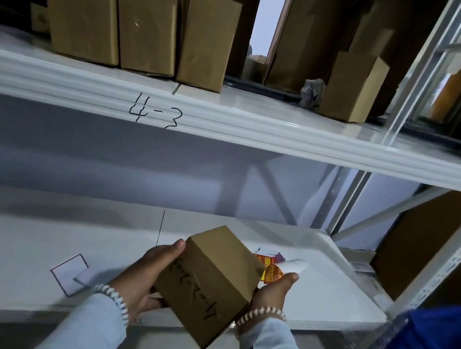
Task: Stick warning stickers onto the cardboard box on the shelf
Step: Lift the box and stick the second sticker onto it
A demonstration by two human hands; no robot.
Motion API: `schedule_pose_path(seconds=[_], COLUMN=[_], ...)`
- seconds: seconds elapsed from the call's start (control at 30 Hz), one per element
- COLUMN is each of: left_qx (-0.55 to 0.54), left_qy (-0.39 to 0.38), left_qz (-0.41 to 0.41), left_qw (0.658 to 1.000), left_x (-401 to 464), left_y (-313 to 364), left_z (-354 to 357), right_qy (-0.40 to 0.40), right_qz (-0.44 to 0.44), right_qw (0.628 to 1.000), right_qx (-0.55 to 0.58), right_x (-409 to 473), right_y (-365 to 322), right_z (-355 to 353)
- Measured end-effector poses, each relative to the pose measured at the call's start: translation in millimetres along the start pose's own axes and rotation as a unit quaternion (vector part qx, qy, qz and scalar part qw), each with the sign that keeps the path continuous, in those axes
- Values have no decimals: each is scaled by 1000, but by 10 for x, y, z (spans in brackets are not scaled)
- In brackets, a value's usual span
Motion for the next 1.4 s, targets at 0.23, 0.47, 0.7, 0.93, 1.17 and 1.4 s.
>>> schedule_pose_path(seconds=[0.23,0.47,0.7,0.93,1.17,1.4], left_qx=[-47,-101,-61,-6,35,141], left_qy=[24,43,62,107,235,270], left_qz=[63,135,195,281,300,213], left_qw=[997,985,977,954,924,929], left_x=[-75,-41,-132,-196,-250,-216], left_y=[54,75,132,263,360,320], left_z=[174,197,349,429,292,174], right_qy=[-37,-65,-130,-161,-150,-165], right_qz=[-10,-53,-95,-138,-172,-232], right_qw=[998,991,975,973,973,957], right_qx=[57,103,153,90,35,-48], right_x=[-39,-110,-166,-45,-108,-108], right_y=[56,-25,-167,-197,-186,-135], right_z=[123,188,315,302,356,381])
Point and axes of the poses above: each hand's wrist, its own x-axis towards the middle knuckle, its own z-axis out of the palm, y = z × x, the point moved 5 cm from there along x, towards the middle knuckle, and after that the axes turned 8 degrees about -z, right-handed, at the moved point
